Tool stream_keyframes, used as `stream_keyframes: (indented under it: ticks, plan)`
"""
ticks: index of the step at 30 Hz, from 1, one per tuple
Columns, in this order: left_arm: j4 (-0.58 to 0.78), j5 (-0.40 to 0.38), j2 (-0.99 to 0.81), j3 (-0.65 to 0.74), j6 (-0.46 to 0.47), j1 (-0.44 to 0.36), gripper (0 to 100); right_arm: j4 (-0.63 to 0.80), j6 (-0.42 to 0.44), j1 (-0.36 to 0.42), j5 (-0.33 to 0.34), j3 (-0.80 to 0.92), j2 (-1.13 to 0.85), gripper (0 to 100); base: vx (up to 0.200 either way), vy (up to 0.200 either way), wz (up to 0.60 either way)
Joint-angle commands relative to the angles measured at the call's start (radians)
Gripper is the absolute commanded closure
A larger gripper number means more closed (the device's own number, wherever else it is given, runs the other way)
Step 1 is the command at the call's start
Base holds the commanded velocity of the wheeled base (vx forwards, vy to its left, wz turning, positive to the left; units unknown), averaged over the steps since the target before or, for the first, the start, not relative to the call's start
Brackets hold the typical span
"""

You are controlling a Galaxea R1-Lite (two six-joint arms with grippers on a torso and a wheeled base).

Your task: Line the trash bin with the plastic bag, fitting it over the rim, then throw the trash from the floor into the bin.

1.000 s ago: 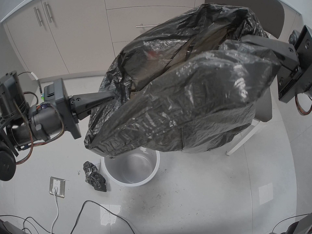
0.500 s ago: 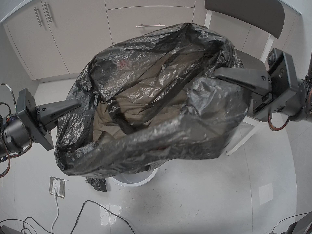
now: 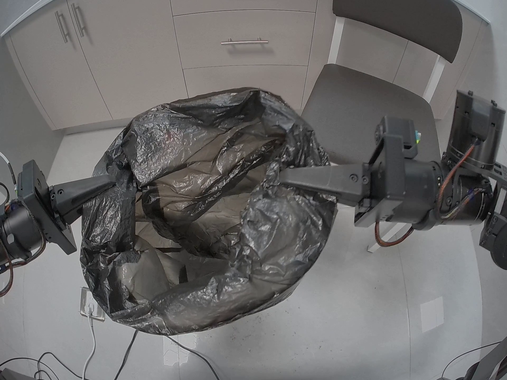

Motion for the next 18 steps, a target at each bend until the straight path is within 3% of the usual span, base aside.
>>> stream_keyframes:
  ticks: [1, 8, 18]
  plan:
    - [-0.002, 0.002, 0.032, 0.017, 0.004, 0.013, 100, -0.003, -0.009, 0.016, -0.006, -0.001, 0.07, 100, 0.0, 0.0, 0.0]
    - [-0.011, 0.002, 0.101, 0.023, 0.03, 0.016, 100, -0.086, -0.018, 0.016, -0.015, 0.004, 0.116, 100, 0.0, 0.0, 0.0]
    - [-0.049, 0.005, 0.241, 0.021, 0.082, 0.033, 100, -0.09, -0.021, 0.015, -0.046, -0.006, 0.186, 100, 0.0, 0.0, 0.0]
